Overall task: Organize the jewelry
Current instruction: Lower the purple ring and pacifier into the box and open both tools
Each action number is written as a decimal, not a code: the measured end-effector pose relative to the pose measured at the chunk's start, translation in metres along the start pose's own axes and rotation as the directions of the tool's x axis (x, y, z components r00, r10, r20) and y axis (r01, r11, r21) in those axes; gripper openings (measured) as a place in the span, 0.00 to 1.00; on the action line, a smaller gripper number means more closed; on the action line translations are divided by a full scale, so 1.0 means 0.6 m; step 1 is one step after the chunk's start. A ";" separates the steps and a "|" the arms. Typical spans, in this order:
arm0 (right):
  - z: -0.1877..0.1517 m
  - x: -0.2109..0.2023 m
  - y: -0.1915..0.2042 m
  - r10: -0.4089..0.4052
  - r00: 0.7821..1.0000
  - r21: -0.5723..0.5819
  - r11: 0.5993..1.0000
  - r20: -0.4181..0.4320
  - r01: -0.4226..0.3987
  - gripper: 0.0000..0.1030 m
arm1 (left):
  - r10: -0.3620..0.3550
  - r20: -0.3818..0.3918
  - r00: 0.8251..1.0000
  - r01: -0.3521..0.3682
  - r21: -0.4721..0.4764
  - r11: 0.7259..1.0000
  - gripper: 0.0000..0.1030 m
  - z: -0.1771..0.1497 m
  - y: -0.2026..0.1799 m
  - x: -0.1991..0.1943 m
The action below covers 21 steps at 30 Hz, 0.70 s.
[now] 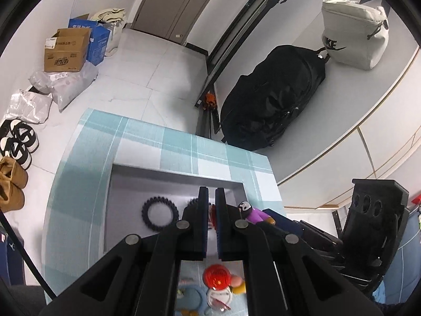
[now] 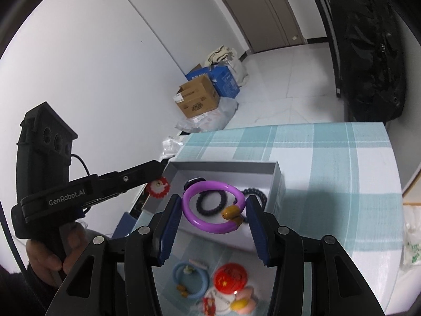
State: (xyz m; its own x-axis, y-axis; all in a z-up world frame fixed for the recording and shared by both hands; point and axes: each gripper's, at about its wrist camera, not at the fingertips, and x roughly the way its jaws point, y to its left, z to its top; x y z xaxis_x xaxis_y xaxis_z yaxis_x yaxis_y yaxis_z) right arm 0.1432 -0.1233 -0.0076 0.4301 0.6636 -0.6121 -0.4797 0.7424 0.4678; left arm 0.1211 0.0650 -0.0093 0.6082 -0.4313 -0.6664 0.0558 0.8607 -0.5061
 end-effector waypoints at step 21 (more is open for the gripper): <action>0.024 0.083 -0.011 -0.044 0.996 -0.028 0.999 -0.083 0.042 0.50 | -0.023 -0.106 0.994 0.020 -0.033 0.999 0.01 0.028 0.040 0.063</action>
State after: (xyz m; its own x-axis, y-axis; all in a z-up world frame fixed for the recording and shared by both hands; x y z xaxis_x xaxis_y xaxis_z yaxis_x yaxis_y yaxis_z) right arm 0.1786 -0.0941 -0.0320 0.3861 0.6200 -0.6830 -0.4825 0.7668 0.4233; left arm 0.1586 0.0737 -0.0376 0.5191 -0.4775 -0.7089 0.0419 0.8426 -0.5370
